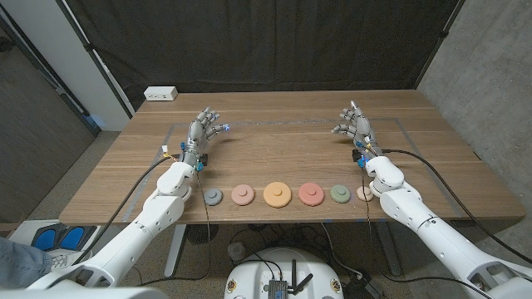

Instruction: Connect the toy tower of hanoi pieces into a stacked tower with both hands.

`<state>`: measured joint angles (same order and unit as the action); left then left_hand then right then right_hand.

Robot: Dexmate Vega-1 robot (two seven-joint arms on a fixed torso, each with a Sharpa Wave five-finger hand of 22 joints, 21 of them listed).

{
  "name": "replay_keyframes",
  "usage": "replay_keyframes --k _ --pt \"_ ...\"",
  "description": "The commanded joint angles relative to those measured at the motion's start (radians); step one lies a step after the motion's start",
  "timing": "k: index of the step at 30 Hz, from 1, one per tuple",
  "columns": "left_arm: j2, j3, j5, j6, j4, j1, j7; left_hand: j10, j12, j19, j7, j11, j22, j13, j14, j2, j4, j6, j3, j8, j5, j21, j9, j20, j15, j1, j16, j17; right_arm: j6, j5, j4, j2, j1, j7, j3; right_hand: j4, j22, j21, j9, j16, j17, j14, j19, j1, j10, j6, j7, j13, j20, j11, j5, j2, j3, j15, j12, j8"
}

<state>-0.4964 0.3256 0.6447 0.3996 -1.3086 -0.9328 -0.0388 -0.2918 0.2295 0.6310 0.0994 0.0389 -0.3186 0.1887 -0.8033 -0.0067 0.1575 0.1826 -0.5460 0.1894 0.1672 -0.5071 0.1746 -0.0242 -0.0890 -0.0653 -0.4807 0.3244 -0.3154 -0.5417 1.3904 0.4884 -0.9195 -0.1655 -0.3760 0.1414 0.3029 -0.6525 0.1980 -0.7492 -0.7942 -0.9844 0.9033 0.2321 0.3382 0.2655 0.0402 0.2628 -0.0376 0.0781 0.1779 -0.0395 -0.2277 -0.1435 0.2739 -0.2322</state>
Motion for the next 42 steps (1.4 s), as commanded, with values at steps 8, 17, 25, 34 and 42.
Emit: replay_keyframes --k 8,17,25,34,42 --pt "-0.007 -0.013 -0.026 0.006 -0.030 -0.026 -0.053 -0.058 -0.002 0.086 0.003 0.002 -0.080 0.008 -0.120 0.003 0.016 0.032 0.003 0.002 0.006 -0.097 0.003 -0.033 -0.062 -0.066 -0.127 0.078 0.001 0.043 0.006 -0.022 -0.004 -0.067 -0.008 0.017 0.106 -0.147 0.010 -0.147 -0.181 -0.059 0.160 0.065 0.049 0.058 -0.001 0.001 -0.111 -0.005 0.003 -0.009 -0.033 -0.076 -0.009 -0.009" --pt "-0.002 -0.007 -0.054 -0.004 -0.036 -0.025 -0.095 -0.070 -0.020 0.139 0.017 0.008 -0.199 0.012 -0.183 -0.014 0.018 0.050 0.026 -0.002 0.005 -0.213 0.005 -0.068 -0.113 -0.134 -0.307 0.236 0.032 0.091 0.036 -0.027 -0.017 -0.157 -0.009 0.016 0.162 -0.212 0.013 -0.242 -0.314 -0.102 0.210 0.088 0.110 0.091 -0.008 0.012 -0.170 -0.009 0.001 0.002 -0.052 -0.076 -0.001 -0.011" --pt "-0.002 -0.004 -0.064 -0.009 -0.037 -0.025 -0.107 -0.076 -0.022 0.149 0.017 0.008 -0.241 0.014 -0.188 -0.026 0.020 0.058 0.034 -0.001 0.007 -0.252 0.006 -0.082 -0.120 -0.160 -0.367 0.296 0.055 0.112 0.046 -0.027 -0.020 -0.190 -0.011 0.013 0.201 -0.263 0.013 -0.314 -0.415 -0.133 0.265 0.088 0.152 0.121 -0.013 0.022 -0.178 -0.022 0.004 0.006 -0.066 -0.075 0.003 -0.012" --pt "0.006 -0.002 -0.059 -0.001 -0.018 -0.017 -0.097 -0.055 -0.031 0.159 0.018 0.000 -0.273 0.016 -0.183 -0.032 0.020 0.062 0.037 0.000 0.009 -0.283 0.008 -0.090 -0.122 -0.183 -0.396 0.319 0.081 0.098 0.047 -0.019 -0.014 -0.162 -0.018 0.019 0.215 -0.280 0.013 -0.362 -0.443 -0.149 0.278 0.101 0.139 0.118 -0.014 0.027 -0.179 -0.028 0.006 0.016 -0.078 -0.074 -0.011 -0.005" --pt "0.016 0.001 -0.046 0.011 0.002 -0.005 -0.072 -0.048 -0.030 0.144 -0.009 -0.033 -0.278 0.022 -0.164 -0.031 0.024 0.079 0.031 0.008 0.016 -0.290 0.013 -0.090 -0.124 -0.221 -0.404 0.318 0.078 0.115 0.047 -0.016 -0.012 -0.173 -0.021 0.036 0.225 -0.277 0.012 -0.414 -0.447 -0.128 0.249 0.152 0.119 0.118 0.007 0.038 -0.180 -0.063 0.021 0.022 -0.110 -0.073 -0.027 0.002"
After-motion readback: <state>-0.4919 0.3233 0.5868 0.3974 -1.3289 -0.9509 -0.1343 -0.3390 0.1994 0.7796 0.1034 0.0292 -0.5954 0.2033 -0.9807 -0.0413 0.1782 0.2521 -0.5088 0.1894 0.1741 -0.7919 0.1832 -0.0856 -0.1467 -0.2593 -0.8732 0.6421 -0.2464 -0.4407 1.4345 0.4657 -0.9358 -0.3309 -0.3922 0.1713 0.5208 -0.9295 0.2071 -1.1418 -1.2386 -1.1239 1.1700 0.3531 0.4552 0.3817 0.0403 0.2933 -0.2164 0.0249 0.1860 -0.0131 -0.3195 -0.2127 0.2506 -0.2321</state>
